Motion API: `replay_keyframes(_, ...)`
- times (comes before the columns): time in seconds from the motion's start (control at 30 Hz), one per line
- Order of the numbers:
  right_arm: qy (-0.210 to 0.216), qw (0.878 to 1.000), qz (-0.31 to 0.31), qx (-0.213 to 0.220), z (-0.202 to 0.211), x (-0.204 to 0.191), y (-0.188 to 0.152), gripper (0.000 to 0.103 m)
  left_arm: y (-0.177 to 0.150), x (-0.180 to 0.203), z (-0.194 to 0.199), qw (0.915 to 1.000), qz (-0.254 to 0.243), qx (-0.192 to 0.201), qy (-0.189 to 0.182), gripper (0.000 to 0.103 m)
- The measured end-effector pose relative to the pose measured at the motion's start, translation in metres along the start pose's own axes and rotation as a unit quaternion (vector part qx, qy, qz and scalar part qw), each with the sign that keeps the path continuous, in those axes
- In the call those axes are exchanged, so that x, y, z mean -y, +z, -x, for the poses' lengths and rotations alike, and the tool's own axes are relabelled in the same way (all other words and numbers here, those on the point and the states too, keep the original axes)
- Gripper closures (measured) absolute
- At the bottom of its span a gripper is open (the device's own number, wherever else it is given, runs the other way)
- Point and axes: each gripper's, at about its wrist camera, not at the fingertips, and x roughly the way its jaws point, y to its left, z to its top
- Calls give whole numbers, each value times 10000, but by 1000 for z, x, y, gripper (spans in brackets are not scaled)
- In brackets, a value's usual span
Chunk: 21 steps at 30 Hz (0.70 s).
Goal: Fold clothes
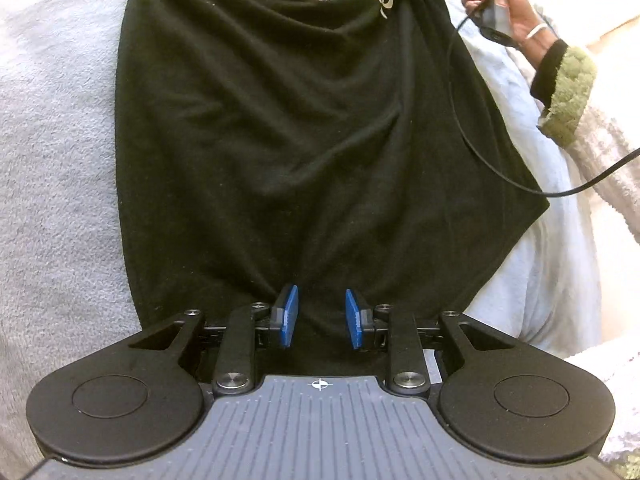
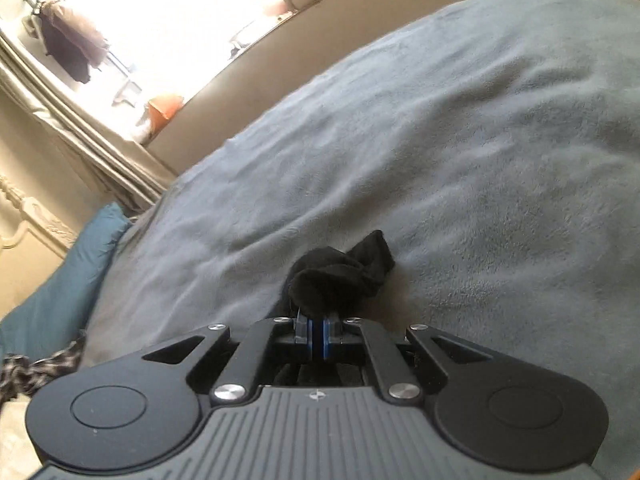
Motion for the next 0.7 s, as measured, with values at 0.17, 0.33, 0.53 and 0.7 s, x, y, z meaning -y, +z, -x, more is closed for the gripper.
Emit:
replay_keyframes(0.17,46,9983,-512,-259,-18,21,1,98,1,-2,-1,9999,115,9,20,77)
replay_keyframes(0.33,175,9905,-1301,-412,43,43,4,68,0,2,-5,9998,204,72,-18,76)
replay_keyframes(0.53,656,9833,-1639,-431,172,65,-35,68,-6,-9,6,9990,339,163,-245,76)
replay_keyframes(0.7,886,9771,-1857,-549,270,79,-73,68,-6,-14,8,9982,438,181,-375,76)
